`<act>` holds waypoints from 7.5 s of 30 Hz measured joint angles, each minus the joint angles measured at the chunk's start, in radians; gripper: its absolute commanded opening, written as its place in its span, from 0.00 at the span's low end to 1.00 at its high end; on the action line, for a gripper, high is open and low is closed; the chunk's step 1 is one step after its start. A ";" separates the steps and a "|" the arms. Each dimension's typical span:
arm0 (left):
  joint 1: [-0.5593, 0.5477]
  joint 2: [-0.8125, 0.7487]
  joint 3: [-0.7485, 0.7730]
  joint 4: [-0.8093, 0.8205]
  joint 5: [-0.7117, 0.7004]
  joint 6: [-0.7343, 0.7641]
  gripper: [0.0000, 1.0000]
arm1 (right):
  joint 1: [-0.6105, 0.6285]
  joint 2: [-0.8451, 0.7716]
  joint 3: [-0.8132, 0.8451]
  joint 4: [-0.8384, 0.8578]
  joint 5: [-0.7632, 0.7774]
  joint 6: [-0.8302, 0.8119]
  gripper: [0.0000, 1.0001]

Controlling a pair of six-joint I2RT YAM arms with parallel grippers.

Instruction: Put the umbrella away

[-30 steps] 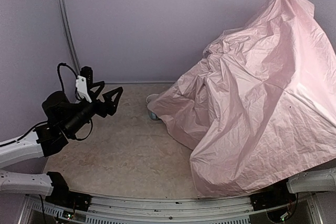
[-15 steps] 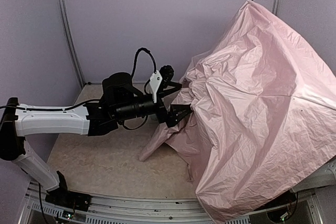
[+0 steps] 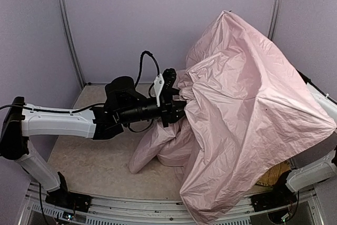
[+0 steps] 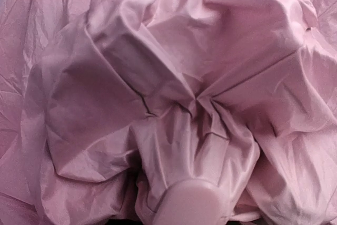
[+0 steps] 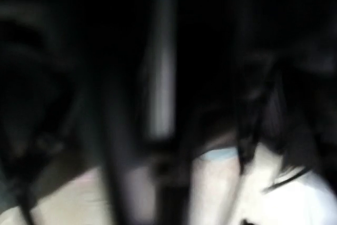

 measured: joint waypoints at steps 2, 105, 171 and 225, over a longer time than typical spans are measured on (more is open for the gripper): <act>0.000 -0.001 -0.039 0.067 0.002 -0.021 0.19 | 0.006 -0.034 -0.049 0.079 0.002 0.024 1.00; 0.053 -0.004 -0.149 0.545 0.180 -0.272 0.00 | -0.227 -0.103 -0.231 0.535 -0.693 0.698 0.00; 0.096 -0.093 -0.360 0.355 0.067 -0.040 0.88 | -0.435 -0.004 0.307 0.510 -0.501 0.639 0.00; 0.169 0.383 0.268 -0.135 0.048 0.352 0.00 | -0.447 -0.273 0.164 0.007 -0.577 0.186 0.00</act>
